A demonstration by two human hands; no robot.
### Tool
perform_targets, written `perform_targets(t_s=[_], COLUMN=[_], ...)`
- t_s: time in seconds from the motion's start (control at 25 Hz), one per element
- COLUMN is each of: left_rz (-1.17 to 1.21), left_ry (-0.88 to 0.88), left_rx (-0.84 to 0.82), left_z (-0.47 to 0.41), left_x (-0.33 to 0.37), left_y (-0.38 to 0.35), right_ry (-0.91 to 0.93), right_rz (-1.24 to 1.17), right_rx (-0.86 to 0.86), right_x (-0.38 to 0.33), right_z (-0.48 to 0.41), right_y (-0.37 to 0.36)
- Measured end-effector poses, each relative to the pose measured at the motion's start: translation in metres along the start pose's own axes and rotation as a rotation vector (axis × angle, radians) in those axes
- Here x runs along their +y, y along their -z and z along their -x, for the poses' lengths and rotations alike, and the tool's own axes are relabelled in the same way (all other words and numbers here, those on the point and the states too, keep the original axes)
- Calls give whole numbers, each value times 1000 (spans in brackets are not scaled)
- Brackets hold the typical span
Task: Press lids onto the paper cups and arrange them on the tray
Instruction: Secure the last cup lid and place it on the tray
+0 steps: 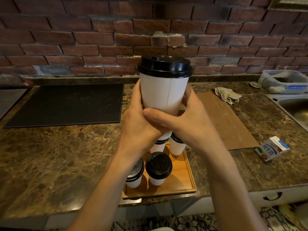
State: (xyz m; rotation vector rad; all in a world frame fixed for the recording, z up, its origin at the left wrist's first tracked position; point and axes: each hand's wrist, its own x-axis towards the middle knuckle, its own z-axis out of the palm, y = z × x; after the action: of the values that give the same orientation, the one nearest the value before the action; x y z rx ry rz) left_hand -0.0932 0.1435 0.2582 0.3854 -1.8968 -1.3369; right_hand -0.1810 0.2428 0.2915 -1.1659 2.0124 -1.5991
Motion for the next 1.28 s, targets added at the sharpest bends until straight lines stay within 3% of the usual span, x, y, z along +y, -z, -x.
perform_targets(t_s=[0.28,0.56,0.92,1.28], left_rz=[46,68,239,192], left_ry=[-10,14,116,106], left_rx=[-100,-213,-463,-347], left_z=[-4,-4,-1,0], left_x=[7,13,9,8], left_y=[9,17,30,28], right_ry=[41,75,22,43], right_rz=[-70,-20,-186,-136], right_rx=[38,-64,-366,-305], right_x=[-2,-4,-1,-5], right_z=[0,-1,-5,-4], right_y=[3,13,29,29])
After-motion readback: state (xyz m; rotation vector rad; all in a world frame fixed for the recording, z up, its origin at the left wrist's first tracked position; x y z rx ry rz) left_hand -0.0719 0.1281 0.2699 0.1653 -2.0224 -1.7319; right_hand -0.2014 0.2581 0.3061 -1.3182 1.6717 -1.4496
